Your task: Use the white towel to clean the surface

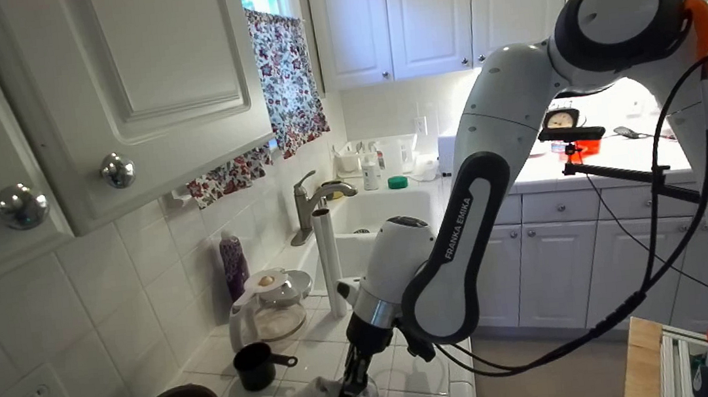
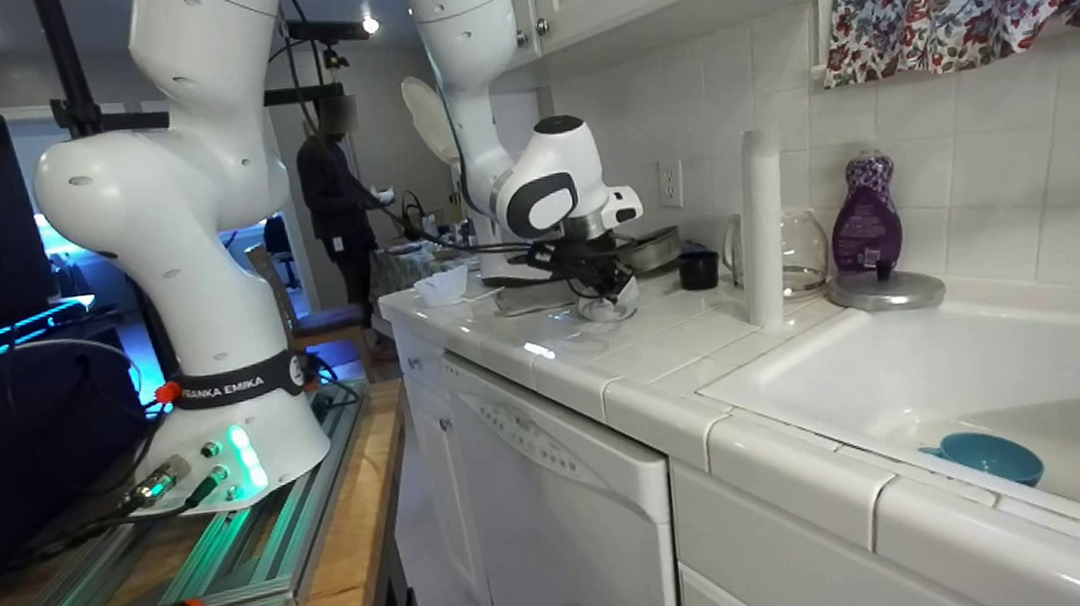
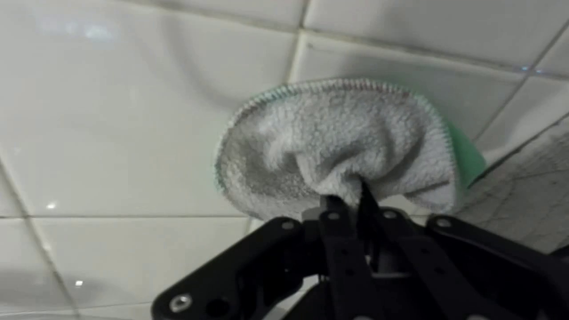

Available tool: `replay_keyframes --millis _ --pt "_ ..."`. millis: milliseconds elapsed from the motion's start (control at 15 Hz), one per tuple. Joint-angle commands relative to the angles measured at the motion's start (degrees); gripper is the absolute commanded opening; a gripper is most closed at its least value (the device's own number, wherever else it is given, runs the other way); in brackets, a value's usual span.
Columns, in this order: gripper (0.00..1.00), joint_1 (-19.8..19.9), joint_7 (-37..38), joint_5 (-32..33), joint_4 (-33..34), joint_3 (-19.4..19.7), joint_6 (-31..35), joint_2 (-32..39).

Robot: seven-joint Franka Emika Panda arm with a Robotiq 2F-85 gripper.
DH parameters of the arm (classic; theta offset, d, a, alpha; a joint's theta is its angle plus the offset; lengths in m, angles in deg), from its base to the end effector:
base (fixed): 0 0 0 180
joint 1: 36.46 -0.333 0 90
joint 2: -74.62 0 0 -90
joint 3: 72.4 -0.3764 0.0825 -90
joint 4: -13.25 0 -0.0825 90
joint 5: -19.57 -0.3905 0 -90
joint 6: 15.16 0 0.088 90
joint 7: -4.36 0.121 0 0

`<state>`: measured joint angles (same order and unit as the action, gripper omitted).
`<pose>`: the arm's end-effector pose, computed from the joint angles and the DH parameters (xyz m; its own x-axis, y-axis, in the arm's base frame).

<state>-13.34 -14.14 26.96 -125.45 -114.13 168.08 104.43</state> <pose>0.5191 0.1857 0.2308 0.7334 0.5038 0.4565 0.6226 -0.7673 -0.1534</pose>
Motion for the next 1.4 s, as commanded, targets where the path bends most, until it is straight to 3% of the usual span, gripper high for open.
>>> replay_keyframes --millis 0,333,533,733,1000,1067,1133,1333 --pt "0.03 -3.68 7.25 -1.53 -6.57 7.66 6.34 -7.9" --pt "0.03 -16.32 15.52 -4.97 -12.39 25.08 10.05 -15.32" --pt "0.03 -28.98 12.4 -17.44 -16.92 38.0 12.91 -18.32" --pt "0.03 -41.83 8.45 -31.48 -19.37 50.5 17.87 -16.15" --pt "0.03 -54.52 8.56 -49.78 -19.47 58.79 21.45 -9.53" --pt "0.03 -54.18 7.97 -50.4 -18.67 56.43 19.26 -10.24" --pt "0.03 -56.09 7.56 -51.29 -18.21 56.57 18.26 -10.65" --pt "0.03 -56.91 8.04 -45.43 -17.3 51.98 15.58 -13.48"
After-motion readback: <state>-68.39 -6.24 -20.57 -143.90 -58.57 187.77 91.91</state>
